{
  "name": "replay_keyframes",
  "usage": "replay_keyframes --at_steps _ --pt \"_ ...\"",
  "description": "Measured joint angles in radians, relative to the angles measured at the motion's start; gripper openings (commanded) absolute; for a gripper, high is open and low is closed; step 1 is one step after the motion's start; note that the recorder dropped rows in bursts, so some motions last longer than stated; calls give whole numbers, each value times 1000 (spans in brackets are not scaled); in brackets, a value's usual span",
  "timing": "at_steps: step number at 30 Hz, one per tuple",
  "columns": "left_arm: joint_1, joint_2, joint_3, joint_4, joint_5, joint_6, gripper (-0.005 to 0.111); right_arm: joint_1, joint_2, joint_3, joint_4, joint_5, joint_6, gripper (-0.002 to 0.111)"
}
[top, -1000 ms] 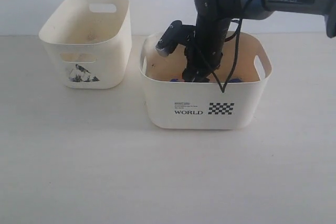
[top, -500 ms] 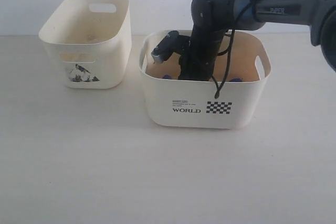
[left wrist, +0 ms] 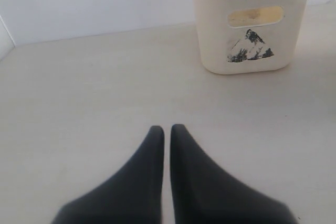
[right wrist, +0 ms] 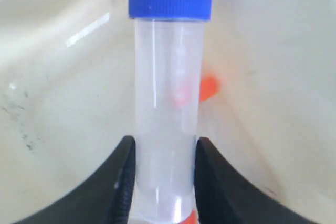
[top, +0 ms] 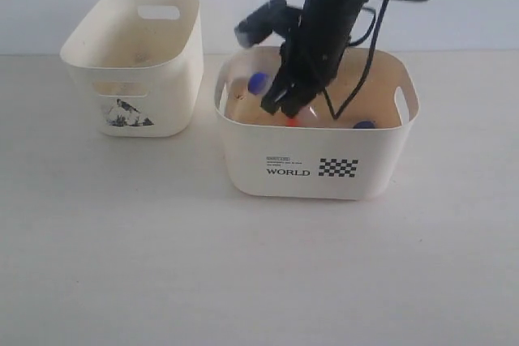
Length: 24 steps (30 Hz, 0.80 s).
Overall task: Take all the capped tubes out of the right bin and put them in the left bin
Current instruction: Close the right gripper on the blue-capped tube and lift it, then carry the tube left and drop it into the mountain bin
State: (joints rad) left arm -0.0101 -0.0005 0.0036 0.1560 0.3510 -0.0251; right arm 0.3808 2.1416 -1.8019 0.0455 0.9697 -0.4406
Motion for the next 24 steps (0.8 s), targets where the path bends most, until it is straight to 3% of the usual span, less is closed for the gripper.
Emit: replay_keyframes --at_steps 10,13,17,24 --pt "0 0 0 0 0 0 4 0 -172 -2 18 27 97 0" --pt "0 0 0 0 0 0 4 0 -185 -2 155 -12 84 0" --pt "0 0 0 0 0 0 4 24 -185 -2 433 -168 -15 0" --pt "0 0 0 0 0 0 4 178 -126 -2 515 -550 -54 0"
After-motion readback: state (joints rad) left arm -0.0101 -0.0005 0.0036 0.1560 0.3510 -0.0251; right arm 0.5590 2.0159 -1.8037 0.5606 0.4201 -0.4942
